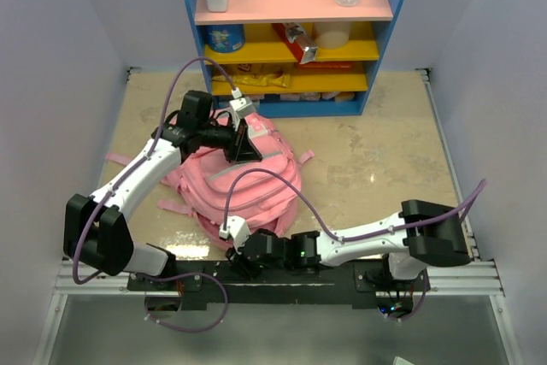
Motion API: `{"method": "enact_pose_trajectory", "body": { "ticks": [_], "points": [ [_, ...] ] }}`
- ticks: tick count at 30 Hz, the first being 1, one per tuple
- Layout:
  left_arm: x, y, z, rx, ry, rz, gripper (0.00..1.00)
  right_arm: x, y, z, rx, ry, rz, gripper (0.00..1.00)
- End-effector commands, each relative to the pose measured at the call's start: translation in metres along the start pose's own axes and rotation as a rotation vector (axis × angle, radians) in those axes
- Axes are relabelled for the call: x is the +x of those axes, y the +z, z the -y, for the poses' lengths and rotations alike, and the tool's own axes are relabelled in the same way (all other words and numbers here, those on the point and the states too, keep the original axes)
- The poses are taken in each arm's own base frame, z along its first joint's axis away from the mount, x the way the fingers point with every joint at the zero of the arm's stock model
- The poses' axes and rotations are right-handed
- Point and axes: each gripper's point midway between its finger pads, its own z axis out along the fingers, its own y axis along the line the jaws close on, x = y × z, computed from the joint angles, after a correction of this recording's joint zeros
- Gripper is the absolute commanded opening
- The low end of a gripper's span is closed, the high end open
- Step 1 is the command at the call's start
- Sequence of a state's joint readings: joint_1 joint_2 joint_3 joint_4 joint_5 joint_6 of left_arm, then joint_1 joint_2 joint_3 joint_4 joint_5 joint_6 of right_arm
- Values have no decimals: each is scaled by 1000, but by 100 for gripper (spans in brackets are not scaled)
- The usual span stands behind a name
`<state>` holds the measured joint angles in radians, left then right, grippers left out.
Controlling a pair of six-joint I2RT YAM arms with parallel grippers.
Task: Pack the student bag
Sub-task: Adjust the student bag at the center of the board.
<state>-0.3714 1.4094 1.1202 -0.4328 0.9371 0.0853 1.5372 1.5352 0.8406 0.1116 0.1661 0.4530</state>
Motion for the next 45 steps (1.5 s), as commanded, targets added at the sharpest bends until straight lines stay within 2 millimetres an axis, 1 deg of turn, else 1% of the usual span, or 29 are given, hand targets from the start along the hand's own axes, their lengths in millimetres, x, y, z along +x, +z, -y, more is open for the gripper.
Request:
{"method": "enact_pose_trajectory", "body": {
  "ticks": [1, 3, 4, 6, 7, 10, 13, 15, 16, 17, 20, 21, 24, 25, 28, 29, 31, 32, 35, 36, 37, 38, 39, 40, 41, 42, 43, 44, 45],
  "points": [
    [-56, -5, -20, -128, 113, 143, 0, -8, 12, 7, 62, -44, 13, 32],
    [-61, -2, -29, -153, 76, 152, 0, 3, 18, 33, 185, -25, -4, 34],
    [-70, -2, -31, -164, 80, 168, 0, 6, 23, 58, 299, 21, -2, 34],
    [-73, 0, -35, -169, 56, 173, 0, 14, 21, 89, 436, 96, -35, 29],
    [-76, 1, -34, -161, 55, 179, 0, 11, 17, 112, 521, 130, -14, 28],
    [-75, 1, -29, -137, 50, 169, 0, 23, -4, 165, 698, 246, -13, 27],
    [-71, -1, -22, -113, 63, 163, 0, 15, -27, 194, 761, 314, 40, 28],
    [-65, -1, -16, -83, 64, 142, 2, 1, -44, 209, 786, 355, 95, 28],
    [-62, 0, -15, -75, 60, 132, 6, 0, -53, 217, 818, 357, 109, 28],
    [-59, 0, -15, -70, 68, 122, 17, -11, -63, 219, 822, 370, 148, 28],
    [-49, 0, -12, -51, 79, 79, 32, -14, -86, 235, 904, 406, 188, 29],
    [-46, -2, -10, -48, 72, 60, 35, -21, -93, 233, 895, 430, 222, 30],
    [-44, -7, -7, -53, 98, 34, 48, -18, -97, 220, 807, 484, 267, 40],
    [-46, -9, -7, -59, 106, 33, 51, -7, -96, 217, 780, 488, 269, 46],
    [-60, -23, -2, -71, 133, 52, 66, -4, -99, 183, 653, 460, 321, 54],
    [-73, -32, -3, -88, 158, 76, 77, -4, -99, 163, 596, 435, 329, 55],
    [-82, -42, -2, -97, 167, 87, 81, -13, -109, 147, 539, 437, 363, 56],
    [-92, -50, -2, -108, 194, 105, 81, -15, -111, 137, 512, 446, 362, 56],
    [-93, -64, -7, -129, 205, 105, 79, -31, -123, 103, 409, 460, 367, 55],
    [-88, -67, -8, -128, 197, 98, 76, -36, -124, 93, 368, 455, 365, 53],
    [-84, -69, -10, -133, 196, 94, 73, -49, -125, 72, 279, 460, 370, 53],
    [-77, -70, -15, -141, 196, 83, 68, -50, -120, 59, 237, 447, 356, 53],
    [-70, -70, -17, -141, 187, 68, 66, -65, -120, 45, 194, 460, 366, 55],
    [-65, -70, -19, -144, 202, 57, 62, -66, -113, 40, 195, 453, 337, 58],
    [-56, -69, -21, -149, 191, 42, 60, -58, -95, 37, 232, 447, 280, 61],
    [-53, -71, -24, -162, 189, 38, 59, -78, -90, 26, 229, 459, 286, 68],
    [-51, -73, -25, -169, 194, 41, 57, -74, -81, 26, 267, 443, 239, 75],
    [-47, -79, -30, -183, 181, 43, 56, -63, -58, 27, 314, 422, 180, 82],
    [-46, -81, -29, -176, 175, 46, 56, -81, -54, 16, 299, 435, 194, 94]
  ]
}}
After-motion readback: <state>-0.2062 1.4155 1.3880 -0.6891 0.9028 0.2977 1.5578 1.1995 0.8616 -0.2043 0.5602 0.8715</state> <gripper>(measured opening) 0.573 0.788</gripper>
